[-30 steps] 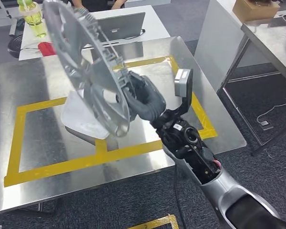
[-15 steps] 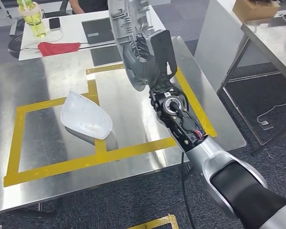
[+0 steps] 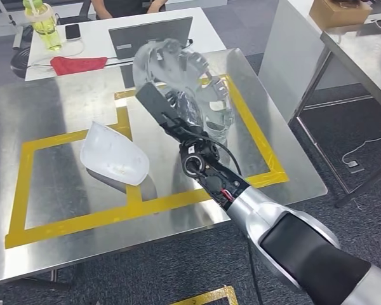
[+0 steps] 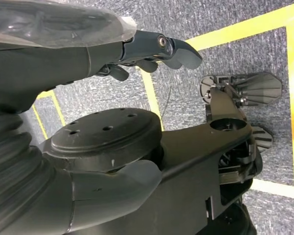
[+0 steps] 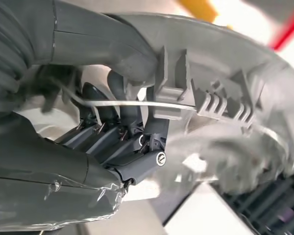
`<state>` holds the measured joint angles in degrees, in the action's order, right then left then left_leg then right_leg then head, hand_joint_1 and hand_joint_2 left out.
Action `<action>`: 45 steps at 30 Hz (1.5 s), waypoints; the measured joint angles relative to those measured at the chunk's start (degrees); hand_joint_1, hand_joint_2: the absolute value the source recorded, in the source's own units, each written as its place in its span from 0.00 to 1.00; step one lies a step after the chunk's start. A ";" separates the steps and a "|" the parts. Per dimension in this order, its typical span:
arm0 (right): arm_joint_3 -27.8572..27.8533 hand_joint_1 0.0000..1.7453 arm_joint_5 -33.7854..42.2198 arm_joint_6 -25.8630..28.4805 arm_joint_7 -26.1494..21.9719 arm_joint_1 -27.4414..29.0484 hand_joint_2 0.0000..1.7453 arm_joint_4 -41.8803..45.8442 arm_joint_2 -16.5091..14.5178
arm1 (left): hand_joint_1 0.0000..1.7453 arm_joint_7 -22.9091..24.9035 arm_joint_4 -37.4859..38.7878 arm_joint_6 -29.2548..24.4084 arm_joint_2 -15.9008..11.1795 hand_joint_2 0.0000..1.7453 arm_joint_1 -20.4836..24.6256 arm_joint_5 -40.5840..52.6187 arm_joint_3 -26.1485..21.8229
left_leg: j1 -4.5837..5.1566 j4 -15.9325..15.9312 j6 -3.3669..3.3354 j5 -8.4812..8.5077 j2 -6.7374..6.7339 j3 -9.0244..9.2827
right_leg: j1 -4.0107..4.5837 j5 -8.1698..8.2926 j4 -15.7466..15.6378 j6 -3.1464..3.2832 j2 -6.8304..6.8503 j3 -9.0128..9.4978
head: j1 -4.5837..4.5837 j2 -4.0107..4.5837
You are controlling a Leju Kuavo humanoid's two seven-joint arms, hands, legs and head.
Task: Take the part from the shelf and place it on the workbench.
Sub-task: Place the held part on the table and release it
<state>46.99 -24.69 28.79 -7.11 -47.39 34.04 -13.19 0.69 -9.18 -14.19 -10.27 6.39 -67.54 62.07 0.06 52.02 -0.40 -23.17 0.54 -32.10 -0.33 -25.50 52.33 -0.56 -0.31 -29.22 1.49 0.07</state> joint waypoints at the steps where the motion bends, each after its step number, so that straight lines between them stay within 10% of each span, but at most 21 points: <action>1: 0.66 0.94 -1.04 0.09 1.09 0.25 1.00 -0.94 -0.07 | 0.00 0.05 0.00 0.02 0.02 1.00 -0.01 -0.04 0.00 | 0.00 0.00 0.00 0.00 0.03 -0.01 | 0.00 0.00 0.00 0.00 0.03 0.00 | 0.01 0.01; 7: 2.66 0.94 -4.46 -0.28 3.80 0.64 1.00 -5.05 -0.21 | 0.00 0.32 0.00 0.46 0.05 1.00 -0.13 -0.09 0.00 | 0.01 0.00 -0.01 0.02 0.01 -0.01 | 0.00 0.01 0.00 0.00 0.00 0.00 | 0.09 0.01; 11: 3.46 0.00 -5.99 -1.97 4.41 0.69 1.00 -6.75 -0.21 | 0.00 0.38 0.00 1.01 0.04 1.00 -0.14 0.29 0.00 | 0.02 0.01 -0.01 0.01 -0.05 0.02 | -0.01 0.02 0.00 -0.01 -0.05 -0.01 | 0.03 0.02; 15: 4.05 0.00 -6.22 -2.46 4.35 0.67 1.00 -7.75 -0.21 | 0.00 -0.08 0.00 0.95 0.04 0.00 -0.16 0.23 -0.01 | 0.01 0.01 -0.01 0.02 -0.04 0.05 | -0.01 0.01 0.00 -0.01 -0.03 0.02 | 0.02 0.02; 26: 4.10 0.00 -1.92 -2.36 0.69 0.68 1.00 -9.23 -0.20 | 0.00 0.21 0.00 0.90 0.04 0.00 -0.19 -0.28 -0.02 | 0.00 0.01 0.00 0.02 -0.08 0.19 | -0.01 0.02 0.00 -0.02 -0.06 0.10 | -0.02 0.02; 30: 1.20 0.00 10.24 -6.90 -9.65 0.73 0.00 -9.13 -0.19 | 0.00 0.27 0.00 0.90 0.04 0.00 -0.22 -0.28 -0.02 | 0.00 0.01 0.00 0.02 -0.09 0.24 | -0.01 0.02 0.00 -0.02 -0.06 0.15 | -0.01 0.02; 36: -6.03 0.00 38.15 -28.21 -24.18 2.66 0.00 -3.63 0.56 | 0.00 0.36 0.00 0.55 0.02 0.00 -0.32 -0.42 -0.02 | 0.00 0.01 0.00 0.02 -0.08 0.29 | -0.01 0.02 0.00 -0.02 -0.05 0.19 | -0.03 0.01; 45: -12.14 0.00 54.79 -41.43 -24.49 14.09 0.00 22.97 5.27 | 0.00 1.00 0.00 -0.07 0.07 0.00 -0.65 -1.48 -0.61 | 0.01 0.02 0.00 -0.01 -0.12 0.35 | -0.02 0.01 -0.01 -0.02 -0.10 0.22 | 0.04 0.01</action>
<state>34.85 30.10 -12.64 -31.60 -33.30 57.01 -7.92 1.69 -9.18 -14.26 -10.20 5.73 -69.02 61.47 0.06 52.05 -0.40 -23.18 0.42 -31.75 -0.35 -25.49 52.32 -0.59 -0.40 -29.00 1.52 0.08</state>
